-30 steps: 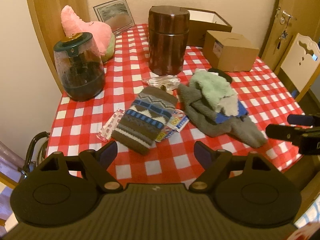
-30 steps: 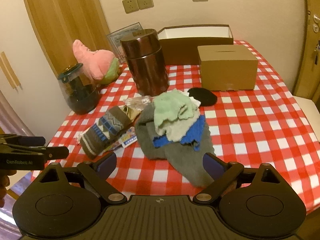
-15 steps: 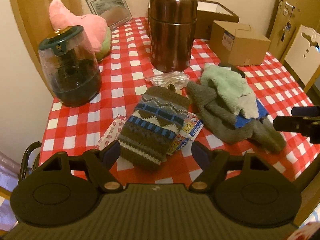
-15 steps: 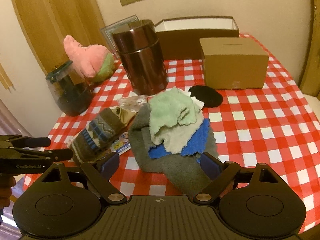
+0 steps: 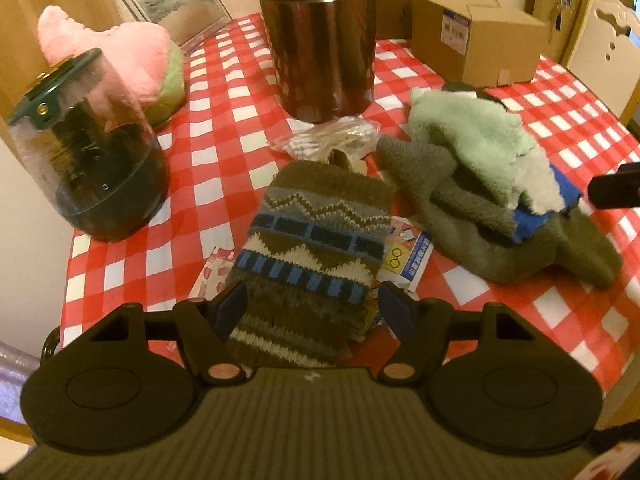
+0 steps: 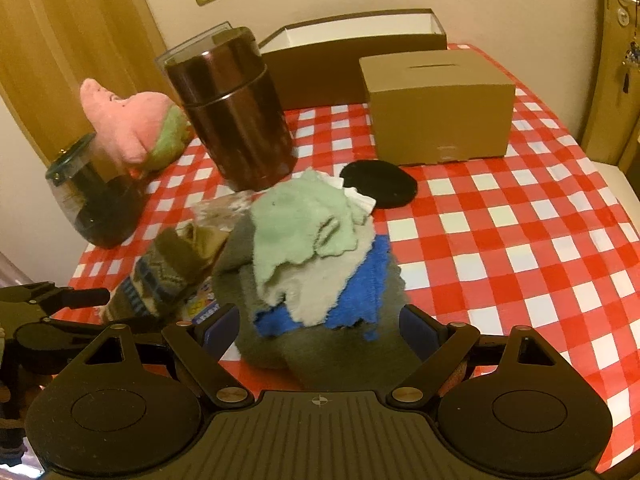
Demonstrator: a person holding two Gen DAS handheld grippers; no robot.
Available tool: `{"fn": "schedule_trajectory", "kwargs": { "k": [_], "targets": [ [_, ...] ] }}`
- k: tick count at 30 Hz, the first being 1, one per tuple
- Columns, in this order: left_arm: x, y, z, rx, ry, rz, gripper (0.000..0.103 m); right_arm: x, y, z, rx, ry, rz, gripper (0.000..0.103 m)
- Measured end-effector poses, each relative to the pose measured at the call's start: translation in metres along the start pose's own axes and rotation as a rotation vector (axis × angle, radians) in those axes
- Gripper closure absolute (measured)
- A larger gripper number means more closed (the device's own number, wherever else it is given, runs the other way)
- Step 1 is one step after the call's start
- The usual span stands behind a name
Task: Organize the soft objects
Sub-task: 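Move the left tool to the striped knitted sock and close on it, then lift the sock with the left tool while the right tool grasps the printed card packet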
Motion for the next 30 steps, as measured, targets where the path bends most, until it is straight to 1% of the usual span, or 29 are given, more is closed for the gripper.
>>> {"fn": "schedule_trajectory", "kwargs": {
  "k": [3,5,8,10,11,13,14,15,16,19,25,27,28,30],
  "targets": [
    [0.0,-0.008,0.0,-0.006,-0.015,0.0,0.034,0.003,-0.004,-0.002,-0.006,-0.007,0.011,0.016],
    [0.0,-0.012,0.0,-0.012,-0.021,0.001,0.036,0.005,-0.007,-0.002,-0.01,-0.013,0.016,0.016],
    [-0.001,-0.016,0.0,-0.013,-0.029,0.003,0.044,0.006,-0.009,-0.003,-0.013,-0.014,0.026,0.016],
    [-0.002,-0.017,0.0,-0.009,-0.036,-0.002,0.054,0.006,-0.011,-0.004,-0.017,-0.013,0.029,0.016],
    [-0.003,-0.016,0.0,-0.005,-0.039,-0.003,0.056,0.006,-0.012,-0.004,-0.019,-0.014,0.029,0.016],
    [-0.006,-0.013,-0.001,0.01,-0.033,0.006,0.07,0.006,-0.014,-0.004,-0.022,-0.017,0.024,0.016],
    [-0.007,-0.011,-0.002,0.02,-0.028,0.015,0.074,0.005,-0.015,-0.005,-0.024,-0.018,0.021,0.016],
    [-0.008,-0.008,-0.003,0.029,-0.026,0.022,0.084,0.004,-0.016,-0.005,-0.025,-0.016,0.017,0.016],
    [-0.008,-0.005,-0.004,0.039,-0.025,0.027,0.088,0.003,-0.017,-0.005,-0.025,-0.012,0.013,0.016],
    [-0.009,0.003,-0.007,0.063,-0.024,0.017,0.094,-0.002,-0.019,-0.005,-0.026,0.004,-0.003,0.016],
    [-0.02,0.033,-0.011,0.114,0.026,0.032,0.095,-0.018,-0.021,-0.008,-0.024,0.03,-0.071,0.017],
    [-0.025,0.043,-0.01,0.127,0.053,0.038,0.095,-0.024,-0.022,-0.008,-0.026,0.029,-0.111,0.025],
    [-0.028,0.049,-0.009,0.133,0.069,0.041,0.095,-0.028,-0.023,-0.009,-0.032,0.03,-0.133,0.027],
    [-0.035,0.058,-0.008,0.144,0.105,0.044,0.095,-0.036,-0.027,-0.008,-0.056,0.032,-0.173,0.035]
  ]
}}
Point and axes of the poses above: each gripper's, at about its wrist camera, not at the fingertips, and y roughly against the way its jaws point, x to its right, z to its underside, the point moved 4 cm from there along -y, roughly the way its jaws point, and after that the axes turned 7 degrees about -y, right-handed, at the moved point
